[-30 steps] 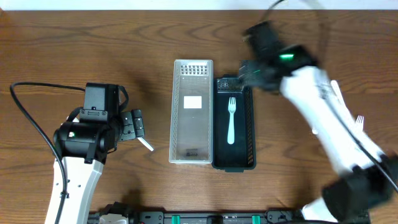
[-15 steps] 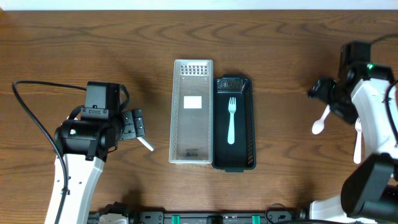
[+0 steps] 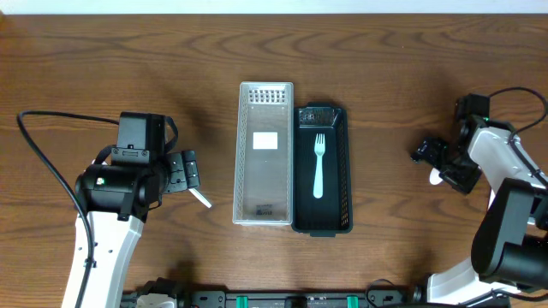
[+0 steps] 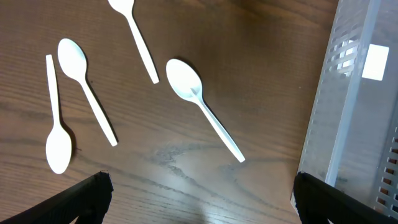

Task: Pack container
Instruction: 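Move the right gripper back and grasp a white spoon, then place the spoon into the black basket with the right gripper, then return the right gripper and grasp another white utensil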

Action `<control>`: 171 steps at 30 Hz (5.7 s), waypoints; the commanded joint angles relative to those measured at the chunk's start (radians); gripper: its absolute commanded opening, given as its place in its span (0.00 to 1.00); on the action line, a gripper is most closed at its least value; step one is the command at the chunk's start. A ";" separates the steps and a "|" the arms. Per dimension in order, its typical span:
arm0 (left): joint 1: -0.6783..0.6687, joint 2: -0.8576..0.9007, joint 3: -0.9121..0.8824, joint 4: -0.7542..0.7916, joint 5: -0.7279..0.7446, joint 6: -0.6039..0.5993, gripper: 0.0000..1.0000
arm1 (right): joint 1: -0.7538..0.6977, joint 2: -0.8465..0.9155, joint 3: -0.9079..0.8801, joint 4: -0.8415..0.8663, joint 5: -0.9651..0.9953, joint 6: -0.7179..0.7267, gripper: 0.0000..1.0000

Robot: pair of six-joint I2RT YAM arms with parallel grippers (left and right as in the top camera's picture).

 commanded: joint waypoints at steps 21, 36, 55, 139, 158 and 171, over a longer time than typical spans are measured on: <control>0.000 0.003 0.007 -0.003 -0.012 -0.016 0.95 | -0.009 0.034 -0.122 0.172 -0.003 -0.071 0.99; 0.000 0.003 0.007 -0.004 -0.012 -0.016 0.95 | -0.009 0.034 -0.147 0.172 -0.008 -0.071 0.62; 0.000 0.003 0.007 -0.003 -0.012 -0.016 0.95 | -0.009 0.034 -0.147 0.174 -0.007 -0.071 0.27; 0.000 0.003 0.007 -0.003 -0.012 -0.016 0.95 | -0.163 0.146 0.286 0.013 -0.016 -0.725 0.88; 0.000 0.003 0.007 0.002 -0.013 -0.016 0.95 | -0.171 0.285 0.286 0.140 -0.068 -0.785 0.86; 0.000 0.003 0.007 0.005 -0.020 -0.016 0.95 | -0.175 0.304 0.286 0.096 -0.068 -0.784 0.45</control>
